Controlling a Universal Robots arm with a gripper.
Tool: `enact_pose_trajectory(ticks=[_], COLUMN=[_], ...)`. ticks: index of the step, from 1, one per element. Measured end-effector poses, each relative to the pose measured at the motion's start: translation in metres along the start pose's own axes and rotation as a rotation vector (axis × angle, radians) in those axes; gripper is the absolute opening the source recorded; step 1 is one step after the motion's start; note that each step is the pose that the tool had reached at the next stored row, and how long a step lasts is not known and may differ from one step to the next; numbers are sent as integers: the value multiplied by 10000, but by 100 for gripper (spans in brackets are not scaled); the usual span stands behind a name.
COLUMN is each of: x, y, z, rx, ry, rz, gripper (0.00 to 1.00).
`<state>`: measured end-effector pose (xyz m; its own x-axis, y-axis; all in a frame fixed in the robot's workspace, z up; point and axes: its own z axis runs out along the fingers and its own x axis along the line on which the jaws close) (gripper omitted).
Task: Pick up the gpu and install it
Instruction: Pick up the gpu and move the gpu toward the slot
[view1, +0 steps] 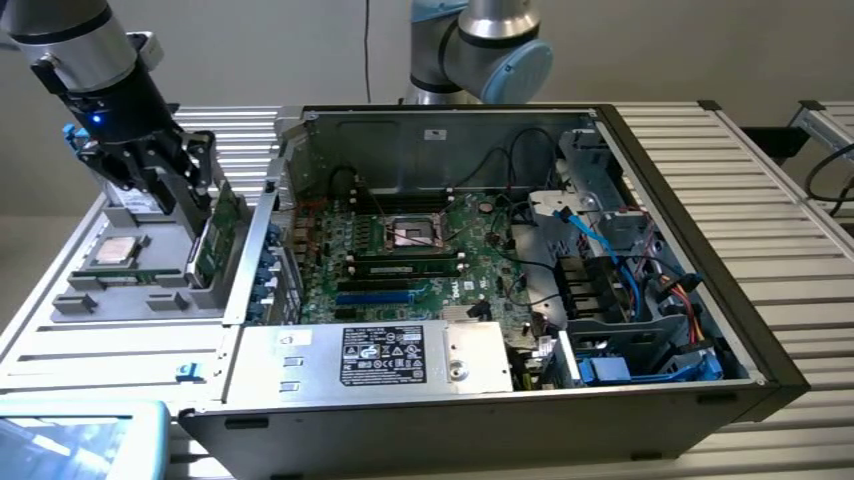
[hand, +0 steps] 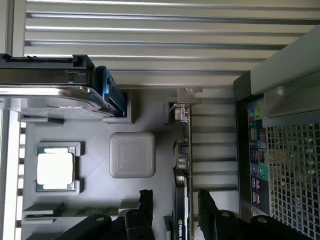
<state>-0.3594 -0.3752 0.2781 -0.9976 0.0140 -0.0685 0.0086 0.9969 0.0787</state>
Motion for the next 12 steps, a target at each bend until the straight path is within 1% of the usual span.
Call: enact_pose_trajectory(ticks=[2,3,4,5,6,8,9,10,11,12], x=[3,3,4,3,2,2,2,2,2,0], y=[-4,-7,-16,-33,-45,-60,-69,-75,-76,-76], z=[36,54,66,74,80,87,93,110,117,119], rx=[-10,-26,-60,-151,-267,-549,-644,-657,-646,-583], ry=[11,12,14,15,12,11,12,6,5,2], rz=[-150,-154,-153,-145,-137,-112,-98,-72,-31,7], gripper=[49,49,49,49,49,49,49,49,49,49])
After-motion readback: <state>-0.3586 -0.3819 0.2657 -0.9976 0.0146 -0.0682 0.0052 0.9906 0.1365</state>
